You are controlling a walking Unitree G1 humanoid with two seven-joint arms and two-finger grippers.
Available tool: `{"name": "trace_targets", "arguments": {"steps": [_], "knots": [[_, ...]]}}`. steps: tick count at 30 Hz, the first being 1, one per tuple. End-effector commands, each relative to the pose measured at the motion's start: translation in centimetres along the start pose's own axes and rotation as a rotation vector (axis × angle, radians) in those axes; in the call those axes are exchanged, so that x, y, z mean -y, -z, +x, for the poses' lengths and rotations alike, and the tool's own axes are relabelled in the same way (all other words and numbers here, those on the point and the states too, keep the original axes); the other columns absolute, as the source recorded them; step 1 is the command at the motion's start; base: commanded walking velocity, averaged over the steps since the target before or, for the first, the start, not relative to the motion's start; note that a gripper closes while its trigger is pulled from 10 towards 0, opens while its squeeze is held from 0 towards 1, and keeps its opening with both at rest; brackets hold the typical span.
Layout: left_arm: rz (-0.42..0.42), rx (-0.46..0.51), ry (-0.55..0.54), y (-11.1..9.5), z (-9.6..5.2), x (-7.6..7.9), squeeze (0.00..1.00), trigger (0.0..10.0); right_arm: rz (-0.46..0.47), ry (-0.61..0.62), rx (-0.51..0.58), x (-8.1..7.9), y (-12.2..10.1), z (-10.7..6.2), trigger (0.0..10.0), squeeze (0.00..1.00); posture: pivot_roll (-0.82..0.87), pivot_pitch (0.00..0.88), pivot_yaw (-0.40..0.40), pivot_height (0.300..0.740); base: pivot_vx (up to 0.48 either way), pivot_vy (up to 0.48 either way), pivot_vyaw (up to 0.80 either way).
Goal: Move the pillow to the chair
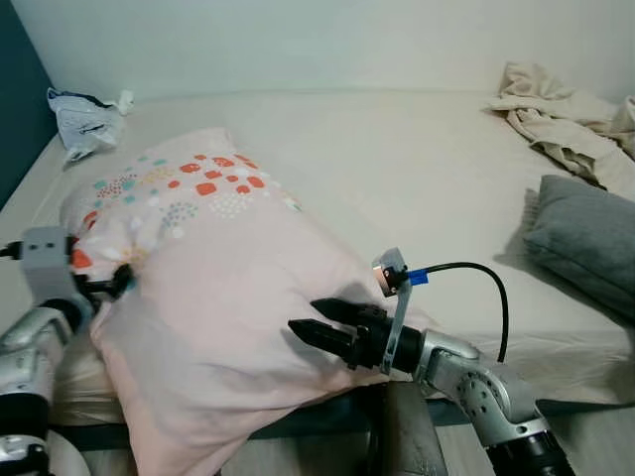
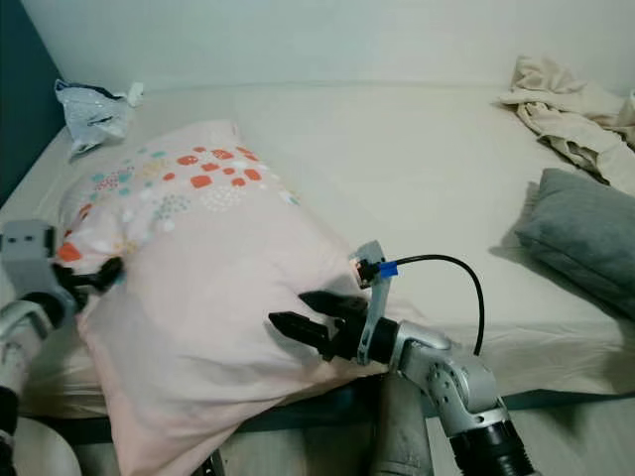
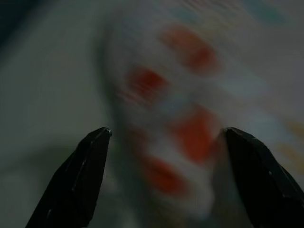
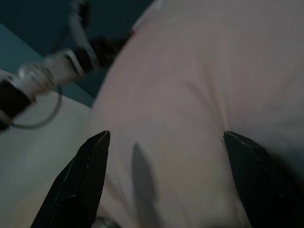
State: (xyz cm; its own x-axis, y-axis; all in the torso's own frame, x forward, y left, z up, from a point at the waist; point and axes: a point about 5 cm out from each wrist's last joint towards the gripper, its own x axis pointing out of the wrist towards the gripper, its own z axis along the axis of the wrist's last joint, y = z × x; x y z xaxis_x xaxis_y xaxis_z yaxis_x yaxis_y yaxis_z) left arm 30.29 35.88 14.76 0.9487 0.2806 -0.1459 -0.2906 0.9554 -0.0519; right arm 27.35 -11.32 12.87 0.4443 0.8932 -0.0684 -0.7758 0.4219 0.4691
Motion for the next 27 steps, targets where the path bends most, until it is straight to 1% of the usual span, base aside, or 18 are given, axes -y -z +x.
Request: {"name": "trace_targets", "arguments": {"steps": [1,2,4,6,8,10,13,14,15,17,18,19,20,22,23,24,26,27], "knots": [[0.002,-0.012,-0.046,0.0,-0.3,-1.4,0.00,10.0,0.037,0.023,-0.054,0.2,1.4,-0.2,10.0,0.00,0.02,0.147,-0.022,0.513,0.000,0.000,0.00],[0.060,-0.021,-0.029,-0.3,-0.8,-2.3,0.00,10.0,0.027,0.044,-0.074,0.5,1.8,-0.5,10.0,0.00,0.02,0.148,-0.022,0.513,0.000,0.000,0.00],[0.070,-0.024,-0.017,-0.4,-1.0,-2.6,0.00,10.0,0.024,0.049,-0.080,0.5,1.9,-0.6,10.0,0.00,0.02,0.148,-0.022,0.513,0.000,0.000,0.00],[0.068,-0.020,0.001,-0.5,-1.1,-2.7,0.00,10.0,0.023,0.052,-0.085,0.5,2.1,-0.7,10.0,0.00,0.02,0.148,-0.022,0.513,0.000,0.000,0.00],[0.053,-0.021,0.062,-0.4,-1.4,-2.5,0.00,10.0,0.022,0.060,-0.104,0.6,2.5,-0.7,10.0,0.00,0.03,0.149,-0.023,0.513,0.000,0.000,0.00],[0.049,-0.024,0.075,-0.4,-1.4,-2.4,0.00,10.0,0.023,0.061,-0.108,0.6,2.6,-0.8,10.0,0.00,0.03,0.149,-0.023,0.513,0.000,0.000,0.00],[0.016,-0.030,0.067,-0.2,-1.3,-2.3,0.00,10.0,0.069,0.032,-0.128,0.3,3.0,-0.9,10.0,0.00,0.03,0.152,-0.023,0.513,0.000,0.000,0.00],[0.016,-0.030,0.067,-0.2,-1.3,-2.3,0.00,10.0,0.069,0.032,-0.128,0.3,3.0,-0.9,10.0,0.00,0.03,0.152,-0.023,0.513,0.000,0.000,0.00],[0.006,-0.031,0.051,-0.1,-1.3,-2.4,0.00,10.0,0.094,0.020,-0.133,0.1,3.2,-0.9,10.0,0.00,0.03,0.152,-0.023,0.513,0.000,0.000,0.00],[-0.005,-0.035,0.037,0.0,-1.2,-2.4,0.00,10.0,0.180,0.022,-0.131,-0.1,3.3,-1.4,10.0,0.00,0.03,0.151,-0.024,0.513,0.000,0.000,0.00],[-0.005,-0.035,0.037,0.0,-1.2,-2.4,0.00,10.0,0.180,0.022,-0.131,-0.1,3.3,-1.4,10.0,0.00,0.03,0.151,-0.024,0.513,0.000,0.000,0.00],[-0.005,-0.038,0.041,0.1,-1.2,-2.4,0.00,10.0,0.226,0.031,-0.116,0.0,3.3,-1.6,10.0,0.00,0.03,0.151,-0.024,0.513,0.000,0.000,0.00],[-0.011,-0.041,0.058,0.2,-1.2,-2.1,0.00,10.0,0.320,0.078,-0.076,0.5,3.2,-2.3,10.0,0.00,0.03,0.150,-0.026,0.513,0.000,0.000,0.00],[-0.013,-0.041,0.076,0.3,-1.3,-1.8,0.00,10.0,0.397,0.149,-0.051,1.2,3.5,-3.6,10.0,0.00,0.03,0.151,-0.030,0.513,0.000,0.000,0.00],[-0.013,-0.041,0.076,0.3,-1.3,-1.8,0.00,10.0,0.397,0.149,-0.051,1.2,3.5,-3.6,10.0,0.00,0.03,0.151,-0.030,0.513,0.000,0.000,0.00],[-0.013,-0.041,0.089,0.4,-1.3,-1.6,0.00,10.0,0.414,0.178,-0.037,1.4,3.7,-4.5,10.0,0.00,0.03,0.151,-0.030,0.513,0.000,0.000,0.00],[-0.015,-0.042,0.115,0.5,-1.4,-1.1,0.00,10.0,0.410,0.226,0.001,1.7,3.8,-6.2,10.0,0.00,0.03,0.154,-0.028,0.513,0.000,0.000,0.00],[-0.015,-0.042,0.115,0.5,-1.4,-1.1,0.00,10.0,0.410,0.226,0.001,1.7,3.8,-6.2,10.0,0.00,0.03,0.154,-0.028,0.513,0.000,0.000,0.00]]}}
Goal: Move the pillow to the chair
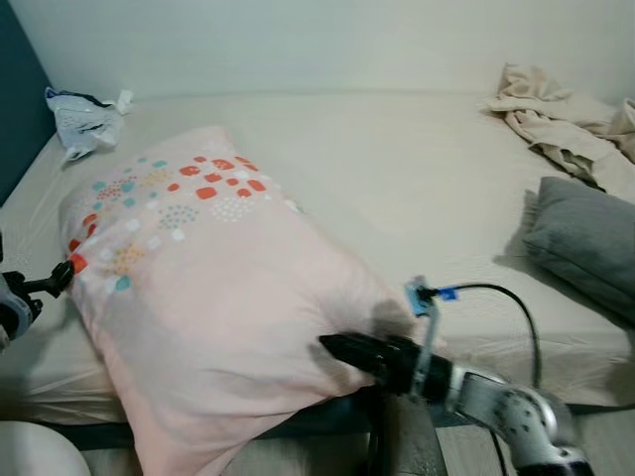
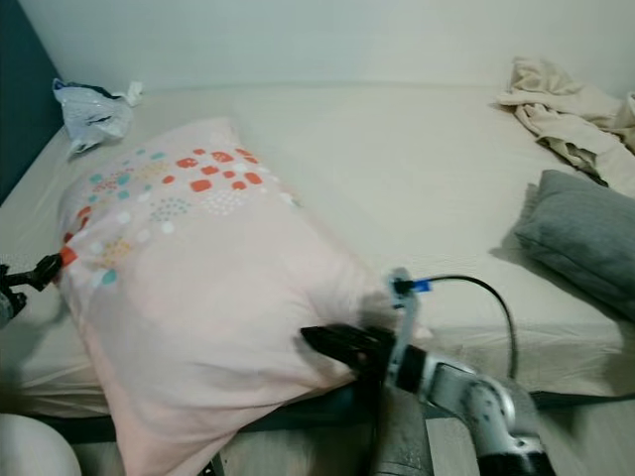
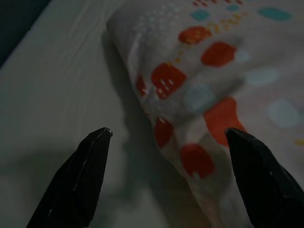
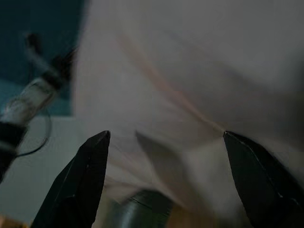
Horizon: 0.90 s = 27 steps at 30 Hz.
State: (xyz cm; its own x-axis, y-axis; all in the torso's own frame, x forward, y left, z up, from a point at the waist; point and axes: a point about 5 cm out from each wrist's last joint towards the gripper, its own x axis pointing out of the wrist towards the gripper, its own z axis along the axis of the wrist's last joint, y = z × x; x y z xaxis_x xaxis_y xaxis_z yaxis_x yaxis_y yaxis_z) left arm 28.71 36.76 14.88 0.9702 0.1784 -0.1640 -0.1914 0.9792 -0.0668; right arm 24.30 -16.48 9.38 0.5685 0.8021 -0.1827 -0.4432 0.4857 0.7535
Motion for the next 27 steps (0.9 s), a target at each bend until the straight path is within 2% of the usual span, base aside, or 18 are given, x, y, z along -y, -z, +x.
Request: {"name": "trace_targets", "arguments": {"steps": [1,4,7,8,12,14,16,17,18,20,23,26,27], "knots": [[-0.020,-0.014,0.027,0.6,-0.1,0.6,0.00,10.0,-0.001,0.057,0.028,0.7,0.0,-1.2,10.0,0.00,0.03,0.155,-0.028,0.513,0.000,0.000,0.00],[-0.029,-0.004,0.053,1.2,0.1,2.1,0.00,10.0,-0.101,0.109,0.062,0.9,0.5,-2.9,10.0,0.00,0.02,0.157,-0.019,0.513,0.000,0.000,0.00],[-0.041,-0.003,0.052,1.6,0.3,2.6,0.00,10.0,-0.107,0.084,0.069,0.5,1.1,-3.1,10.0,0.00,0.02,0.159,-0.012,0.513,0.000,0.000,0.00],[-0.060,0.003,0.059,1.8,0.6,3.3,0.00,10.0,-0.078,0.049,0.089,-0.1,1.3,-2.7,10.0,0.00,0.01,0.159,-0.006,0.513,0.000,0.000,0.00],[-0.078,0.012,0.078,1.8,0.8,4.0,0.00,10.0,-0.061,-0.002,0.122,-0.6,1.2,-2.0,10.0,0.00,0.01,0.156,0.002,0.513,0.000,0.000,0.00],[-0.096,0.017,0.089,1.8,1.0,4.7,0.00,10.0,-0.055,-0.089,0.138,-1.2,0.9,-1.0,10.0,0.00,0.02,0.152,0.006,0.513,0.000,0.000,0.00],[-0.101,0.018,0.093,1.8,1.0,5.0,0.00,10.0,-0.058,-0.119,0.140,-1.4,0.8,-0.5,10.0,0.00,0.02,0.152,0.006,0.513,0.000,0.000,0.00],[-0.101,0.018,0.093,1.8,1.0,5.0,0.00,10.0,-0.058,-0.119,0.140,-1.4,0.8,-0.5,10.0,0.00,0.02,0.152,0.006,0.513,0.000,0.000,0.00],[-0.103,0.016,0.098,1.8,1.0,5.2,0.00,10.0,-0.062,-0.102,0.143,-0.8,0.6,0.2,10.0,0.00,0.01,0.147,0.008,0.513,0.000,0.000,0.00],[-0.103,0.017,0.103,1.8,1.0,5.4,0.00,10.0,-0.059,-0.028,0.179,1.0,-0.3,1.7,10.0,0.00,0.02,0.146,0.006,0.513,0.000,0.000,0.00],[-0.102,0.020,0.101,1.8,1.0,5.4,0.00,10.0,-0.058,-0.034,0.207,1.0,-1.0,2.4,10.0,0.00,0.03,0.144,0.001,0.513,0.000,0.000,0.00],[-0.097,0.030,0.088,1.6,0.8,5.0,0.00,10.0,-0.072,-0.073,0.227,0.4,-1.9,3.2,10.0,0.00,0.03,0.142,-0.003,0.513,0.000,0.000,0.00],[-0.096,0.033,0.080,1.5,0.7,4.8,0.00,10.0,-0.074,-0.083,0.229,0.2,-2.1,3.3,8.3,0.00,0.03,0.140,-0.006,0.513,0.000,0.000,0.00]]}}
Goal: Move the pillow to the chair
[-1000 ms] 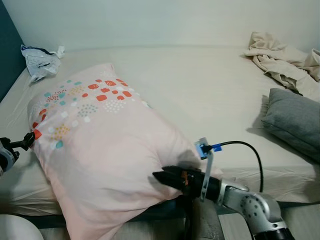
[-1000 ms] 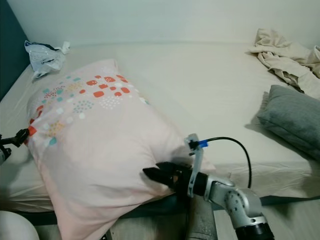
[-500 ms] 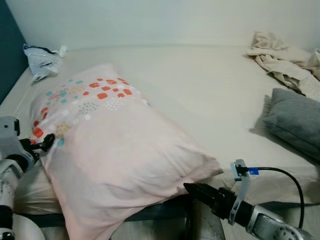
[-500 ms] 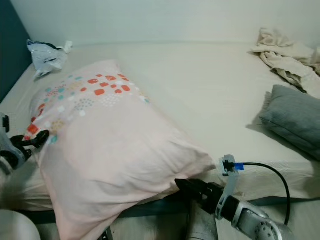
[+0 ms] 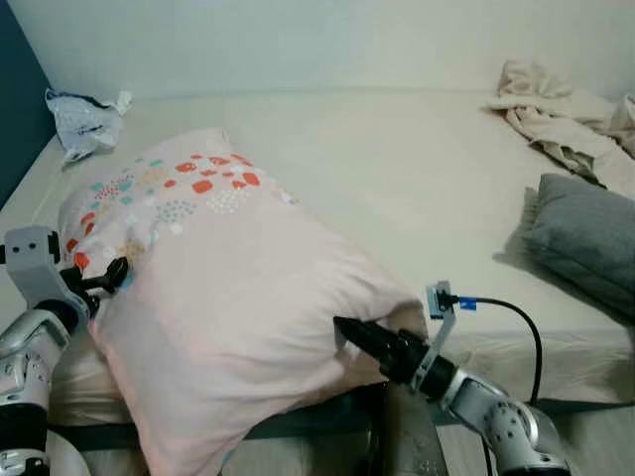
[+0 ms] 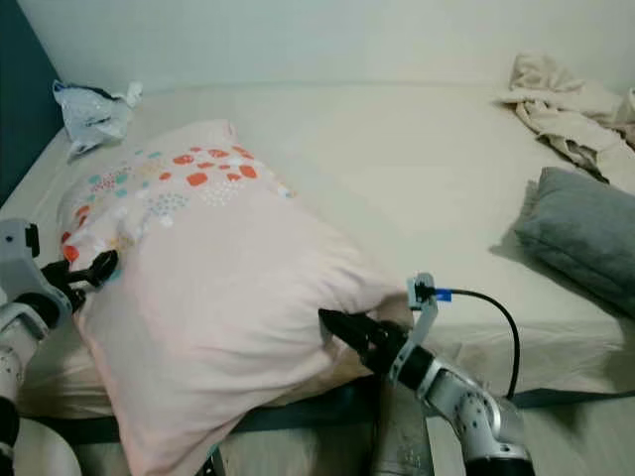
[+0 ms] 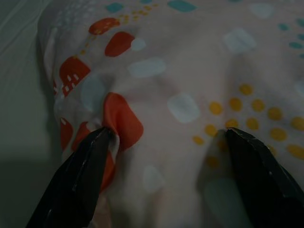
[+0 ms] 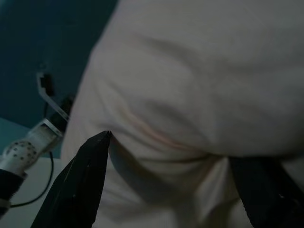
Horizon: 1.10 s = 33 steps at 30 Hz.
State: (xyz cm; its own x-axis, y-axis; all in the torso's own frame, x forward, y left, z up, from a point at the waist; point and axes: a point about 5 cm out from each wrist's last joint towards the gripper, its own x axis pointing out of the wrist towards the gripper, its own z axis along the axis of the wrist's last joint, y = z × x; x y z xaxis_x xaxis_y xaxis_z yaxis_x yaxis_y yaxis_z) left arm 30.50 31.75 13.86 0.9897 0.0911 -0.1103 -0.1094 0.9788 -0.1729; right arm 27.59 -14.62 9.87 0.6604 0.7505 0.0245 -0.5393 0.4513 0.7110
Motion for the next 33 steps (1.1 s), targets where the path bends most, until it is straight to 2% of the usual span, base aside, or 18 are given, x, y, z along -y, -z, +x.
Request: {"name": "trace_targets", "arguments": {"steps": [1,3,4,12,20,25,26,27,29,31,32,33], "knots": [[0.000,-0.007,-0.024,0.2,-0.4,-0.6,0.00,10.0,-0.003,0.000,0.014,-0.1,-0.2,0.2,4.8,0.00,0.03,0.139,-0.008,0.513,0.000,0.000,0.00],[0.001,-0.006,-0.029,0.1,-0.5,-0.8,0.00,10.0,-0.004,0.002,0.015,-0.1,-0.3,0.3,4.8,0.00,0.03,0.139,-0.008,0.513,0.000,0.000,0.00],[0.004,-0.004,-0.040,0.0,-0.6,-1.1,0.00,10.0,-0.004,0.019,0.024,0.1,-0.5,0.3,0.0,0.00,0.03,0.136,-0.011,0.513,0.000,0.000,0.00],[0.014,0.015,-0.111,-0.5,-1.0,-2.4,0.00,10.0,-0.016,0.144,0.068,2.3,-1.1,-0.4,0.0,0.00,0.03,0.126,-0.005,0.513,0.000,0.000,0.00],[0.026,0.016,-0.097,-0.8,-0.9,-2.4,0.00,10.0,-0.092,0.270,0.068,4.0,-2.1,-2.3,0.0,0.00,0.03,0.120,0.002,0.513,0.000,0.000,0.00],[0.025,0.021,-0.105,-1.0,-0.6,-2.2,0.00,10.0,-0.286,0.571,0.049,7.5,-7.3,-7.3,0.0,0.00,0.03,0.118,0.004,0.513,0.000,0.000,0.00],[0.025,0.022,-0.104,-1.0,-0.6,-2.2,0.00,10.0,-0.321,0.610,0.046,7.8,-8.2,-8.1,0.0,0.00,0.02,0.119,0.008,0.513,0.000,0.000,0.00],[0.025,0.022,-0.104,-1.0,-0.6,-2.2,0.00,10.0,-0.321,0.610,0.046,7.8,-8.2,-8.1,0.0,0.00,0.02,0.119,0.008,0.513,0.000,0.000,0.00],[0.024,0.025,-0.102,-1.0,-0.5,-2.1,0.00,10.0,-0.454,0.763,0.073,8.2,-12.2,-10.8,0.0,0.00,0.01,0.121,0.008,0.513,0.000,0.000,0.00],[0.023,0.027,-0.101,-1.0,-0.4,-2.0,0.00,10.0,-0.548,0.912,0.125,8.0,-15.3,-12.9,0.0,0.00,0.01,0.124,0.010,0.513,0.000,0.000,0.00],[0.022,0.028,-0.100,-1.0,-0.4,-1.9,0.00,10.0,-0.576,0.979,0.170,7.8,-16.6,-13.8,0.0,0.00,0.01,0.125,0.010,0.513,0.000,0.000,0.00],[0.022,0.028,-0.100,-1.0,-0.4,-1.9,0.00,10.0,-0.576,0.979,0.170,7.8,-16.6,-13.8,0.0,0.00,0.01,0.125,0.010,0.513,0.000,0.000,0.00]]}}
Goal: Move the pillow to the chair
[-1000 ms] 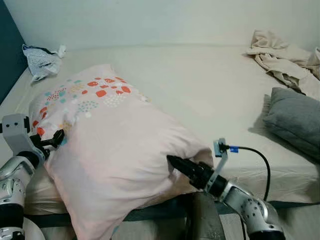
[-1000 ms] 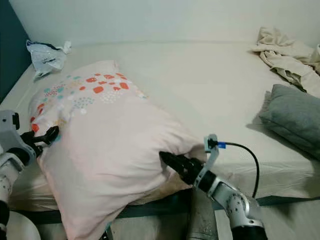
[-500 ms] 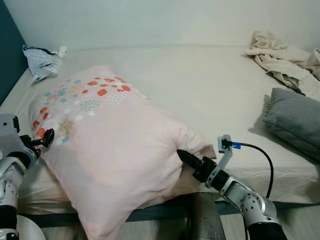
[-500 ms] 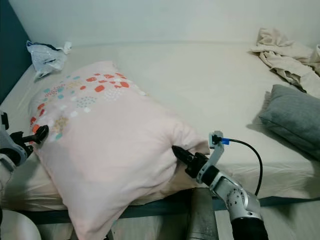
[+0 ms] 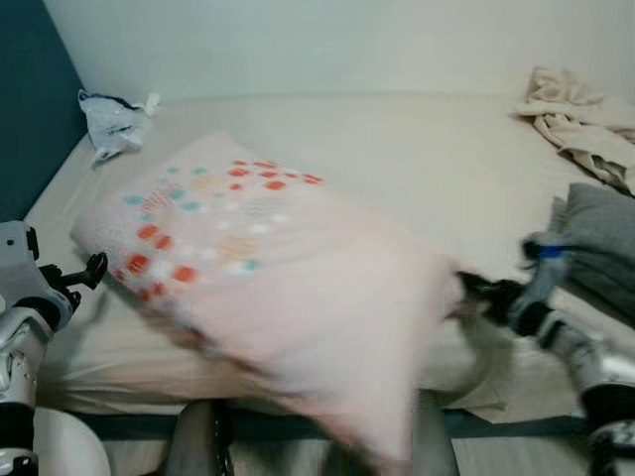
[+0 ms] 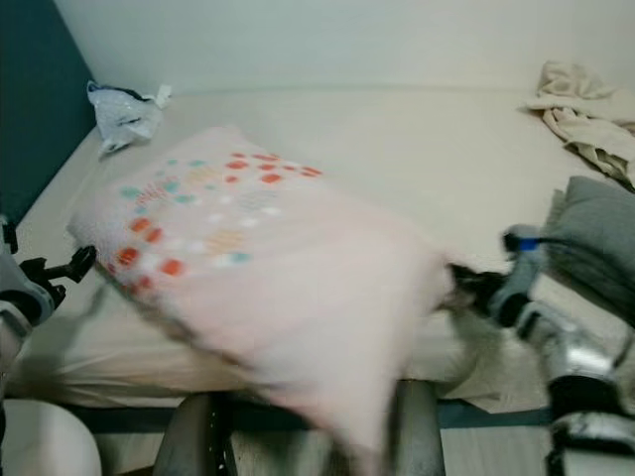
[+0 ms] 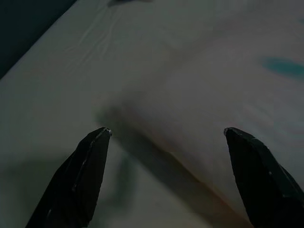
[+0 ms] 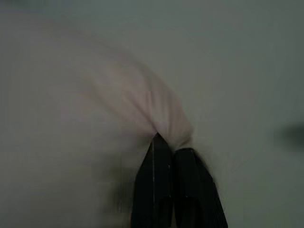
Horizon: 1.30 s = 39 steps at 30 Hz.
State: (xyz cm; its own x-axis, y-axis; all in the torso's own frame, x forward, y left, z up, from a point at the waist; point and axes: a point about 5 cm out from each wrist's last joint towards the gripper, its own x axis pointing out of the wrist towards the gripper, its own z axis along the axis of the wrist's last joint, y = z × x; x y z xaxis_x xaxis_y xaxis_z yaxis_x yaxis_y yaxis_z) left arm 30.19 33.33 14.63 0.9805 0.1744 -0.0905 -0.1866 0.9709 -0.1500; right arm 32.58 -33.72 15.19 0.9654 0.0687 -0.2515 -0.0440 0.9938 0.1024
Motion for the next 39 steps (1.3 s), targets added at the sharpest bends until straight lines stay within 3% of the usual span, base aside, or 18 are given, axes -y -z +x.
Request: {"name": "trace_targets", "arguments": {"steps": [1,4,6,7,9,10,12,13,14,15,22,25,26,27,32,36,37,39], "knots": [[0.008,-0.005,-0.020,0.0,-0.1,-0.5,0.00,10.0,-0.011,0.166,0.029,2.7,-0.4,-1.4,0.0,0.00,0.01,0.125,0.010,0.513,0.000,0.000,0.00],[-0.003,-0.013,0.001,0.7,0.1,0.5,0.00,10.0,-0.122,0.534,0.170,6.3,-4.7,-3.3,0.0,0.00,0.01,0.133,0.022,0.513,0.000,0.000,0.00],[-0.005,-0.018,0.009,0.9,0.2,0.8,0.00,10.0,-0.150,0.605,0.194,6.8,-5.5,-3.6,0.0,0.00,0.01,0.135,0.024,0.513,0.000,0.000,0.00],[-0.002,-0.022,0.019,1.0,0.3,1.1,0.00,10.0,-0.183,0.650,0.192,6.8,-5.9,-3.5,6.4,0.00,0.01,0.138,0.023,0.513,0.000,0.000,0.00],[0.000,-0.024,0.026,1.1,0.3,1.3,0.00,10.0,-0.205,0.671,0.185,6.7,-6.0,-3.3,6.4,0.00,0.02,0.138,0.022,0.513,0.000,0.000,0.00],[0.000,-0.024,0.033,1.1,0.3,1.5,0.00,10.0,-0.230,0.677,0.178,6.4,-6.2,-3.0,10.0,0.00,0.02,0.139,0.021,0.513,0.000,0.000,0.00],[0.000,-0.026,0.055,1.1,0.4,1.8,0.00,10.0,-0.227,0.622,0.177,5.4,-6.2,-2.0,10.0,0.00,0.03,0.142,0.009,0.513,0.000,0.000,0.00],[-0.002,-0.030,0.068,1.2,0.3,2.0,0.00,10.0,-0.201,0.566,0.178,4.7,-6.0,-1.3,10.0,0.55,0.03,0.143,0.005,0.513,0.000,0.000,0.00],[-0.002,-0.030,0.068,1.2,0.3,2.0,0.00,10.0,-0.201,0.566,0.178,4.7,-6.0,-1.3,10.0,0.55,0.03,0.143,0.005,0.513,0.000,0.000,0.00],[-0.001,-0.037,0.079,1.3,0.3,2.2,0.00,10.0,-0.184,0.529,0.182,4.1,-5.9,-0.8,10.0,1.00,0.03,0.143,0.005,0.513,0.000,0.000,0.00],[-0.032,-0.108,0.104,2.8,0.2,3.0,0.00,10.0,-0.138,0.462,0.181,2.5,-4.8,0.5,10.0,1.00,0.04,0.150,-0.008,0.513,0.000,0.000,0.00],[-0.103,-0.142,0.161,4.1,0.9,5.1,0.00,10.0,-0.061,0.451,0.183,2.2,-4.2,0.8,10.0,0.98,0.04,0.153,-0.011,0.513,0.000,0.000,0.00],[-0.128,-0.136,0.171,4.2,1.1,5.5,0.00,10.0,-0.030,0.430,0.189,2.0,-4.1,0.9,10.0,0.41,0.04,0.155,-0.013,0.513,0.000,0.000,0.00],[-0.157,-0.121,0.175,4.1,1.5,5.9,0.00,10.0,0.006,0.387,0.194,1.6,-3.9,1.2,10.0,0.00,0.04,0.155,-0.014,0.513,0.000,0.000,0.00],[-0.283,-0.051,0.163,2.6,3.6,7.3,0.00,10.0,0.154,0.118,0.232,-0.9,-2.7,2.3,10.0,0.00,0.03,0.164,-0.006,0.513,0.000,0.000,0.00],[-0.361,-0.033,0.170,1.8,4.3,7.8,0.00,10.0,0.237,0.036,0.263,-1.6,-2.1,2.4,10.0,0.00,0.03,0.169,0.001,0.513,0.000,0.000,0.00],[-0.442,-0.006,0.209,0.6,5.0,8.5,0.96,10.0,0.309,-0.035,0.286,-2.4,-1.2,2.4,10.0,0.00,0.02,0.175,0.015,0.513,0.000,0.000,0.00],[-0.505,0.021,0.251,-0.8,5.6,8.9,1.00,10.0,0.348,-0.099,0.282,-3.2,0.3,2.1,10.0,0.00,0.02,0.179,0.026,0.513,0.000,0.000,0.00]]}}
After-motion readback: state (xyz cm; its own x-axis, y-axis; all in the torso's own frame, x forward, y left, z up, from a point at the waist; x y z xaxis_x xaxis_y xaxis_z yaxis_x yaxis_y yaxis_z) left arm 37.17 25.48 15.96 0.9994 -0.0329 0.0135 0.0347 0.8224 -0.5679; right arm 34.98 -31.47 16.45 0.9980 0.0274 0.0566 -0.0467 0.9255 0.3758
